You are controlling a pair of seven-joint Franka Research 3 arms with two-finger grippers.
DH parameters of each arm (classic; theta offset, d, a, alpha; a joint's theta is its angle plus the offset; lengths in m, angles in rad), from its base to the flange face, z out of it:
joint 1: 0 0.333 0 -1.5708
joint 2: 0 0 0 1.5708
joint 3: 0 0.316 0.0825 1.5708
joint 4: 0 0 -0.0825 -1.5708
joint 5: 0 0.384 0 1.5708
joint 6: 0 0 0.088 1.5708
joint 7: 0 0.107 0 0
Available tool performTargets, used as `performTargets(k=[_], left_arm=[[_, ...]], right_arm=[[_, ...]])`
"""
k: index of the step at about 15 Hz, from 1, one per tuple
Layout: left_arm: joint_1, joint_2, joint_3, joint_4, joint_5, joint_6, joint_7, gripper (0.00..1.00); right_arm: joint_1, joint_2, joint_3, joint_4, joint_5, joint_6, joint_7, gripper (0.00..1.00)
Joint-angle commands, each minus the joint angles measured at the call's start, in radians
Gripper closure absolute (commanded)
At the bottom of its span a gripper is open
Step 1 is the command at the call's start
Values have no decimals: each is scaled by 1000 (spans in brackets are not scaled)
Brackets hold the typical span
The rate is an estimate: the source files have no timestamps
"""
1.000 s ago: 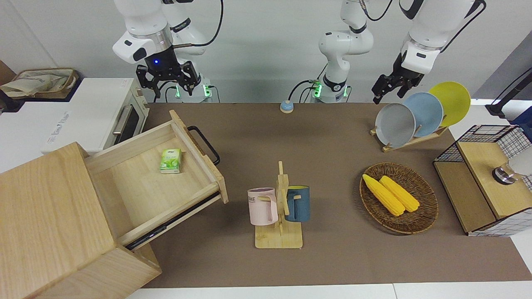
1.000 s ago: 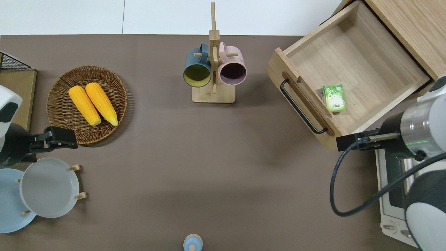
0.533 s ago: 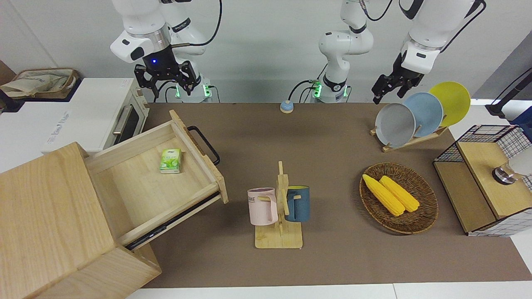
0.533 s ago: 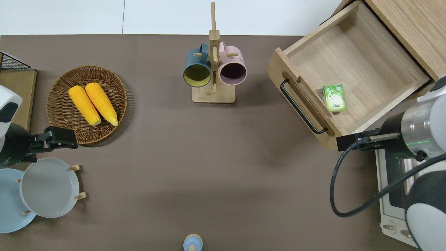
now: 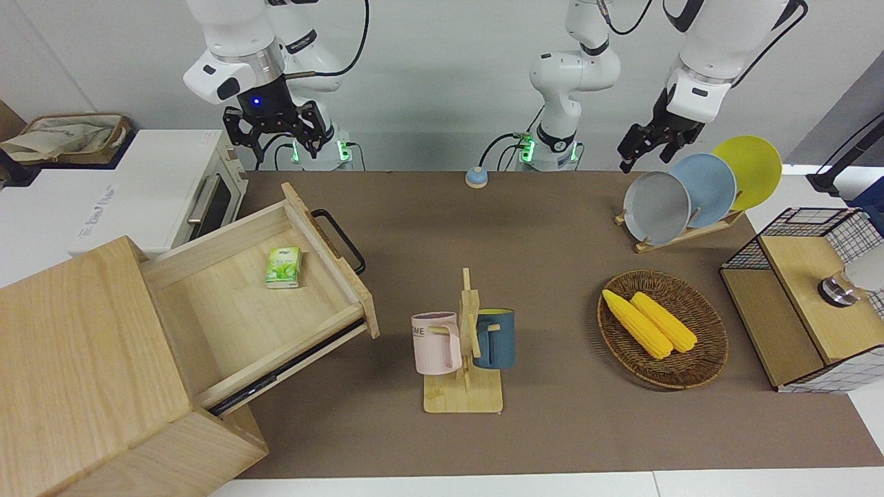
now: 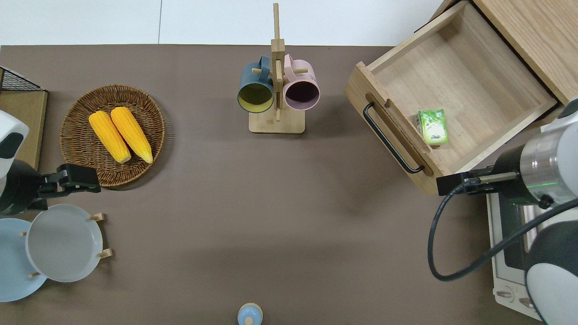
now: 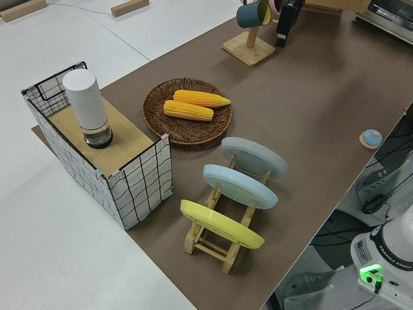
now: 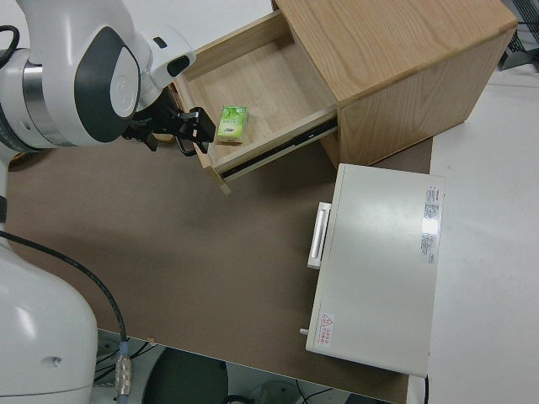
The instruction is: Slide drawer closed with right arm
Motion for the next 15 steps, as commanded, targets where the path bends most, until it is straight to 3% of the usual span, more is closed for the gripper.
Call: performTargets(k=[1,11,15], left_arm=[[-1,-8,4,4,-1,-15,9,7],[-1,-8,4,4,-1,-17,9,7],[-1,-8,4,4,-1,-15,9,7]], right_arm=[[-7,-8,3,-2,-16,-9,1,17],[-13,-6,5,0,-16,-13,-1,32],[-13,-6,3,0,-21,-19,-1,236]])
